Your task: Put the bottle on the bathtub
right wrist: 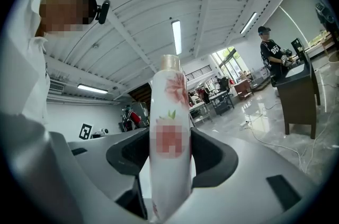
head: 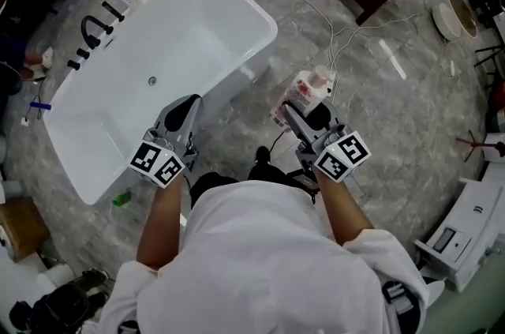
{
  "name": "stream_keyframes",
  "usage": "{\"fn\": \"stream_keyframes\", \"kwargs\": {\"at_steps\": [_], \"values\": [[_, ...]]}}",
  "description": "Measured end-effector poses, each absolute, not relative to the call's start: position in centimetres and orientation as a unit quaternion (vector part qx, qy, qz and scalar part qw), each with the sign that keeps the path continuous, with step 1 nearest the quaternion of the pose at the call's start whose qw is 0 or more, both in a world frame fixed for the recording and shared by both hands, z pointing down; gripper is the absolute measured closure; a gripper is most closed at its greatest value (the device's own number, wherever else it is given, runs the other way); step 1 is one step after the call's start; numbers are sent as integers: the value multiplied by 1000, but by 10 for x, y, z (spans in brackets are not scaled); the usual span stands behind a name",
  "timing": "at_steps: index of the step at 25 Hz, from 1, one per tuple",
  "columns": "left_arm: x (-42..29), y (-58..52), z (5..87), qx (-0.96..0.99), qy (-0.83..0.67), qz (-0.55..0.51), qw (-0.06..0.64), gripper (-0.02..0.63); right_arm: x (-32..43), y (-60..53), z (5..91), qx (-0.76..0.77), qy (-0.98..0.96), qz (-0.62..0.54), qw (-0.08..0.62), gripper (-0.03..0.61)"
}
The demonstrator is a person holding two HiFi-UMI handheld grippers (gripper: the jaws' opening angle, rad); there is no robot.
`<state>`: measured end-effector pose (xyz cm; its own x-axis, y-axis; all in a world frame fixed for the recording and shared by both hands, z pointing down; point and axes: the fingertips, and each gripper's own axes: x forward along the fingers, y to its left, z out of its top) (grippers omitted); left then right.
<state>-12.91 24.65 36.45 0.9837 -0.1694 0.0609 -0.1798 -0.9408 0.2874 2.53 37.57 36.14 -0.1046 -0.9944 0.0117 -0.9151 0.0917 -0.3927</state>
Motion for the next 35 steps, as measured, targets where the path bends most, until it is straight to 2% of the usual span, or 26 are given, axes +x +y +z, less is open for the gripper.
{"fn": "stream_keyframes", "kwargs": {"at_steps": [4, 10, 16, 24, 35], "values": [[-115, 228, 363, 979, -128, 14, 160, 594, 51, 354, 372, -637, 739, -175, 135, 347], [-106, 176, 353, 975, -170, 2, 142, 594, 60, 303, 393, -603, 760, -205, 132, 347], [-97, 109, 379, 965, -195, -18, 174, 594, 80, 220, 398, -592, 770, -211, 110, 347], [-82, -4, 386, 958, -210, -42, 190, 594, 101, 89, 372, -575, 791, -191, 86, 347], [-94, -98, 395, 953, -237, -39, 184, 594, 102, -33, 364, -569, 807, -149, 57, 347]]}}
